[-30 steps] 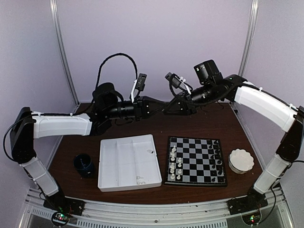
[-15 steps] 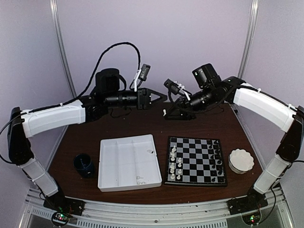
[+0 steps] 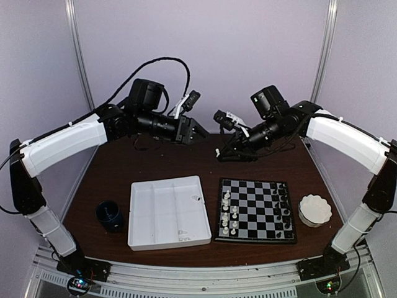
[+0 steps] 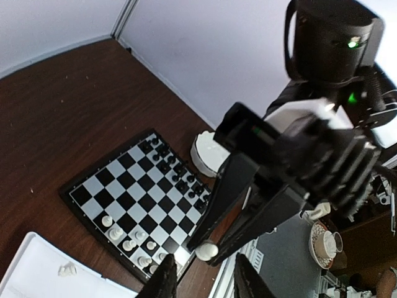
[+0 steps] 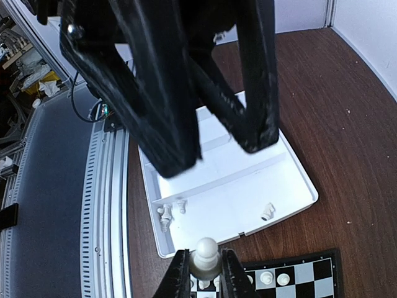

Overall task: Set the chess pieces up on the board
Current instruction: Pass from the left arm to the right, then pass from the right arm to the left

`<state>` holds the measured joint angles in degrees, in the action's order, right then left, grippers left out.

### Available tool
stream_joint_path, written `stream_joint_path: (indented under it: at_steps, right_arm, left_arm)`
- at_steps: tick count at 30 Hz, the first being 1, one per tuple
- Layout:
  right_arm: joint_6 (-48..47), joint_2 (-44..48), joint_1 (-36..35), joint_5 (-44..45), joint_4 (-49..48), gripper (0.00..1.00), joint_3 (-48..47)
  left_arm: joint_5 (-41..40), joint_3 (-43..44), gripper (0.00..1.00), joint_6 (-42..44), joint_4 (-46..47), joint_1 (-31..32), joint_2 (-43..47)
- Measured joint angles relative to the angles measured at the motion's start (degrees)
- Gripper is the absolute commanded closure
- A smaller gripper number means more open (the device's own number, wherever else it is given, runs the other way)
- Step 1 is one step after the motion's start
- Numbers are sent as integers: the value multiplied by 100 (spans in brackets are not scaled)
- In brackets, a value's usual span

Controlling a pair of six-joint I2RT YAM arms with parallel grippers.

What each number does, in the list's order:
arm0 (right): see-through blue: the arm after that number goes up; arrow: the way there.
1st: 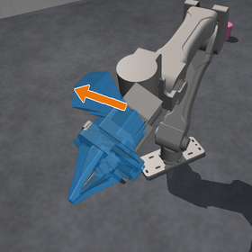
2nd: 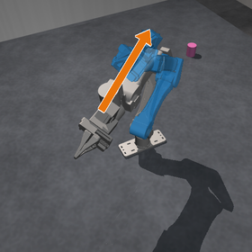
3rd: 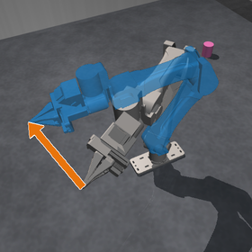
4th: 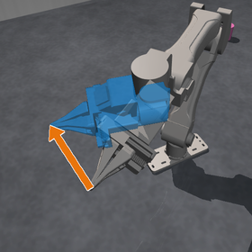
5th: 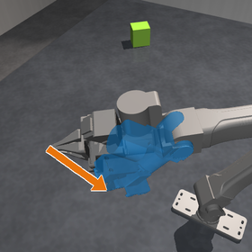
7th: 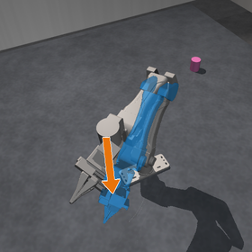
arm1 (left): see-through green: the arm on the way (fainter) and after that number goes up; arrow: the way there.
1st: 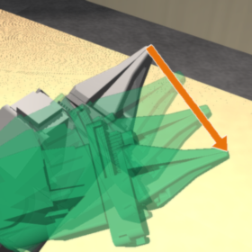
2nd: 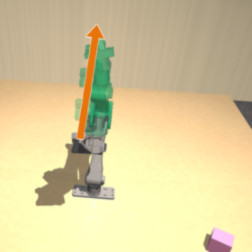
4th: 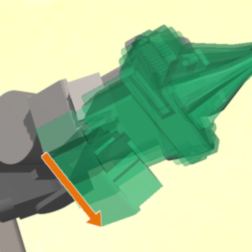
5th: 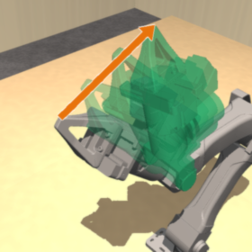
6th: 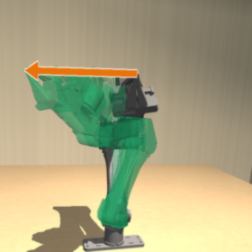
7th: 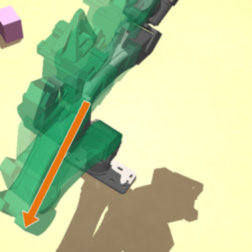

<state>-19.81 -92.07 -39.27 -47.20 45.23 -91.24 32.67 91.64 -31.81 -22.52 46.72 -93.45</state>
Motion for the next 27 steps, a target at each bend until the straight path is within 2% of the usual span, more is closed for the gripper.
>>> stream_joint_path:
  at_steps: [5, 13, 21, 27]
  right_arm:
    - [-44, 2, -31, 101, 48, 94, -2]
    - [-127, 2, -157, 247, 162, 94, -46]
    - [-149, 0, -234, 341, 234, 94, -138]
    - [-157, 0, -262, 407, 273, 94, -140]
  left_arm:
    - [170, 0, 67, -33, -363, 13, -260]
    - [428, 0, 69, -131, -411, 59, -321]
    - [564, 0, 73, -199, -400, 114, -415]
    - [645, 0, 81, -238, -345, 129, -442]
